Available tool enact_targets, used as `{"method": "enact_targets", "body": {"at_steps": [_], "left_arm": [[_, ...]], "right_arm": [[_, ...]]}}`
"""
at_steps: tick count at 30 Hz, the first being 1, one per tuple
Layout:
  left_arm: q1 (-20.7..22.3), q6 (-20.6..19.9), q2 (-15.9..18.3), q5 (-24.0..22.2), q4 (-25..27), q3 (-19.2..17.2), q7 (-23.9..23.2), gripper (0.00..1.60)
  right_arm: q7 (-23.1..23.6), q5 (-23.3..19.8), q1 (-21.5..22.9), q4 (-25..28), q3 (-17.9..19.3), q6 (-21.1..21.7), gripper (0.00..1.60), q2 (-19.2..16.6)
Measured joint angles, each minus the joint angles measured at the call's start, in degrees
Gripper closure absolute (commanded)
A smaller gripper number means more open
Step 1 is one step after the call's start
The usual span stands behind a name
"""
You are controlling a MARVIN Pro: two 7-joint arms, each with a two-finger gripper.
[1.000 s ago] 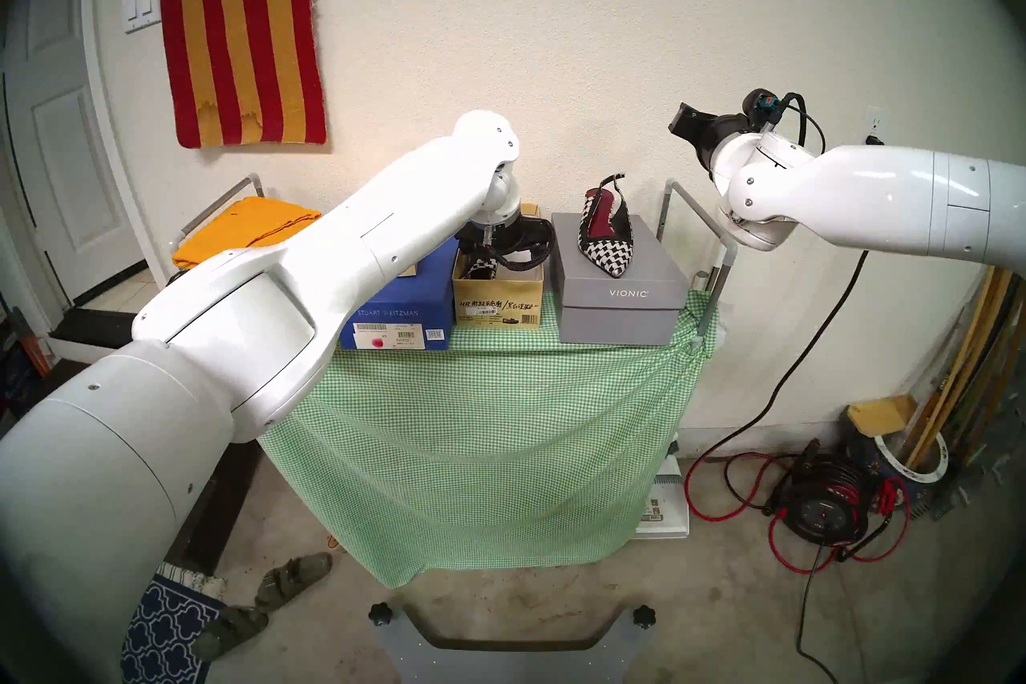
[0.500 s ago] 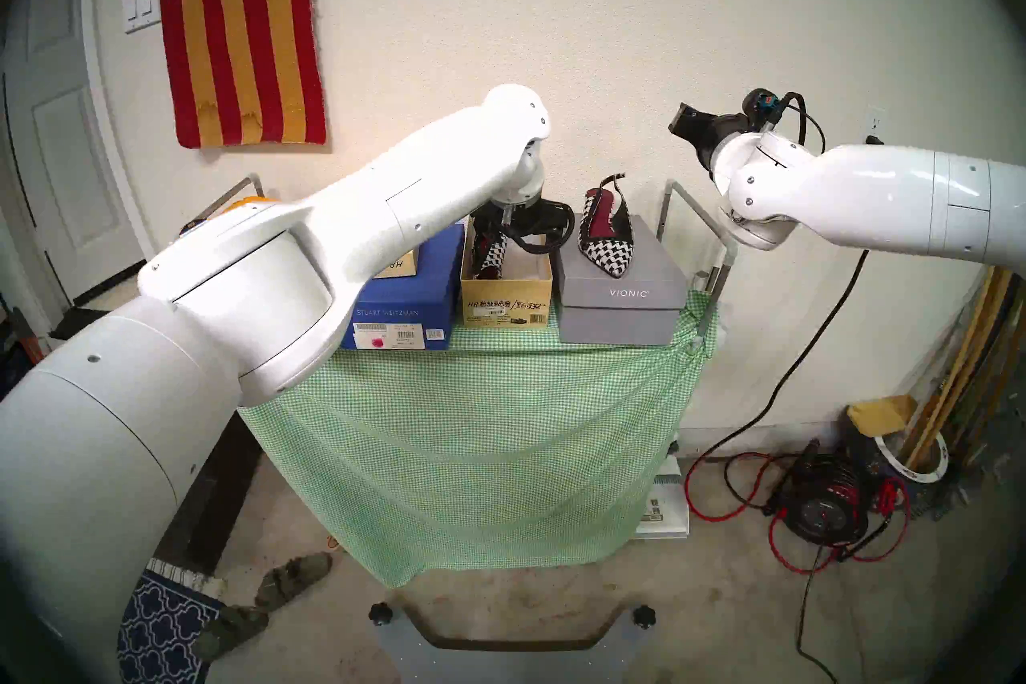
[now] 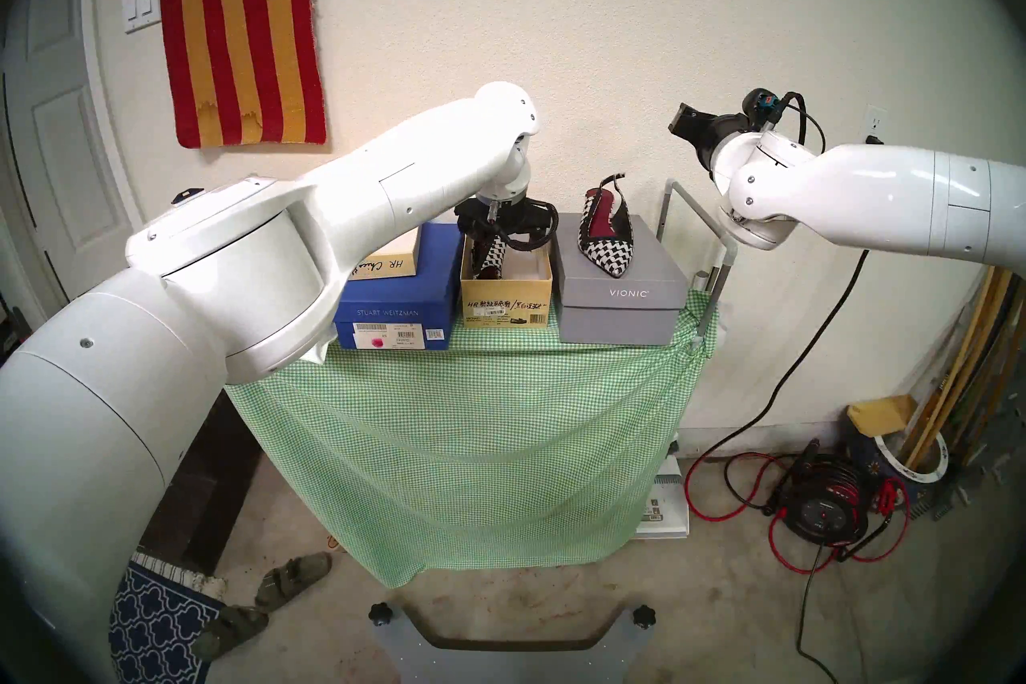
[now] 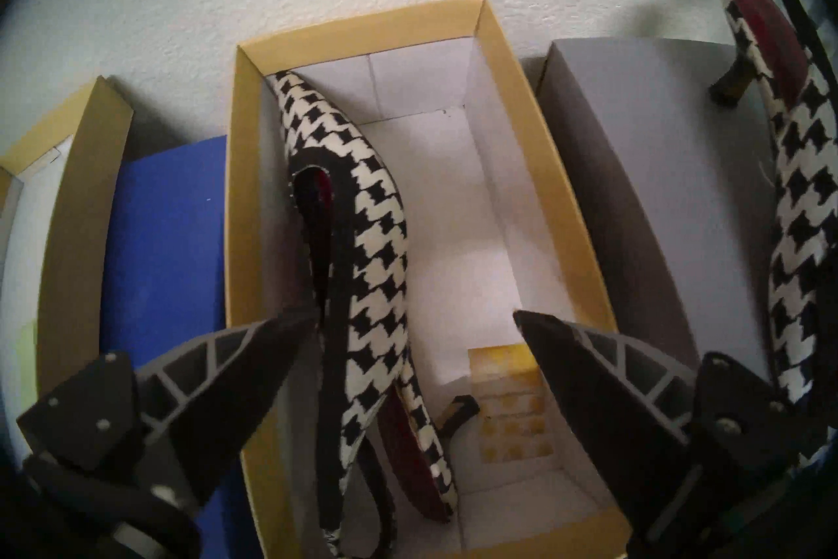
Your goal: Take shoe out of the box
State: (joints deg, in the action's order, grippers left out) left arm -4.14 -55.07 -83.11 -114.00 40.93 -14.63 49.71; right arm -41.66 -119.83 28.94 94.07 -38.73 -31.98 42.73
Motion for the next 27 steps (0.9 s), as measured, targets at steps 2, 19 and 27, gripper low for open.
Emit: {"method": "enact_targets", "body": {"at_steps": [2, 19, 27], "left_arm": [[0.4, 0.0, 0.3, -1.1, -0.6, 1.2, 0.0, 0.00], [3.9, 0.0, -2.3, -12.2, -5.9, 11.3, 0.0, 0.00], [4.6, 0.0, -4.6, -16.4, -9.6, 15.5, 0.0, 0.00]], "right_arm": [[0.0, 0.0, 0.0, 0.0, 0.0, 0.0, 0.00, 0.0], [0.1, 0.1, -0.2, 0.0, 0.3, 0.3, 0.00, -0.1], [0.2, 0.1, -0.3, -0.1, 0.5, 0.4, 0.00, -0.2]]}}
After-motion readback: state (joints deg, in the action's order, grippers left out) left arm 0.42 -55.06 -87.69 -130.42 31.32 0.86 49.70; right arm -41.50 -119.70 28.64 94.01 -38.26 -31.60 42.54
